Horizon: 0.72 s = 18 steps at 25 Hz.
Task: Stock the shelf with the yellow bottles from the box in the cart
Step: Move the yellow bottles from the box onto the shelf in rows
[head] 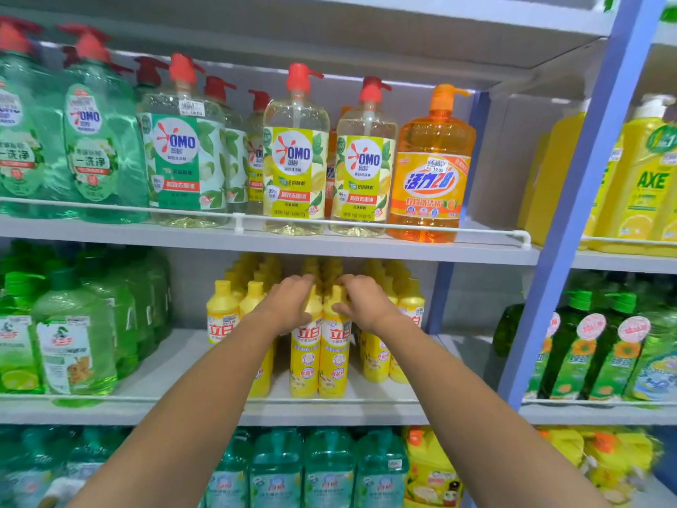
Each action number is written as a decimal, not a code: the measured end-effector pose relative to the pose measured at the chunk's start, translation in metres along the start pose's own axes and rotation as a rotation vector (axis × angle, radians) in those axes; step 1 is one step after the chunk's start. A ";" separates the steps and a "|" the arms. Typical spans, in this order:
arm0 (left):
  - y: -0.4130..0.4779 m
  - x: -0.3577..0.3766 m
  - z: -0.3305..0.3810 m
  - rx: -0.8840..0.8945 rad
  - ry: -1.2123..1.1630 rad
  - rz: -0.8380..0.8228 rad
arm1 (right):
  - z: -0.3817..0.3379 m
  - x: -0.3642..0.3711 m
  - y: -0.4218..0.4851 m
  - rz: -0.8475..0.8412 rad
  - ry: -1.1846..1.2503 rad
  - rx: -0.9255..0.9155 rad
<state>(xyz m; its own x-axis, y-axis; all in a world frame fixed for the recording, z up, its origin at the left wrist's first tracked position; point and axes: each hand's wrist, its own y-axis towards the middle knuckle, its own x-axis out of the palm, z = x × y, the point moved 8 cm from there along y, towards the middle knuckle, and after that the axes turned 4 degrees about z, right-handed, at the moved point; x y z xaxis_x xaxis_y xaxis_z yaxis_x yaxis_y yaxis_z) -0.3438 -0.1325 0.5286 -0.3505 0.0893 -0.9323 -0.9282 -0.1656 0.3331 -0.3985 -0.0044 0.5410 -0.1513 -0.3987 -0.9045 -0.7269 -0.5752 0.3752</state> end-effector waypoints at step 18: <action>0.004 0.001 -0.015 -0.008 -0.144 0.005 | -0.001 0.001 0.009 0.060 -0.016 0.122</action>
<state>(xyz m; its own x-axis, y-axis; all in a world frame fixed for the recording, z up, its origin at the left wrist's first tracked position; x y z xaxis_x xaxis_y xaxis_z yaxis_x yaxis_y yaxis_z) -0.3464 -0.1474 0.5266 -0.3697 0.2288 -0.9005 -0.9257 -0.1738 0.3359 -0.4051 -0.0107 0.5439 -0.2070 -0.4180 -0.8845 -0.7923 -0.4587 0.4022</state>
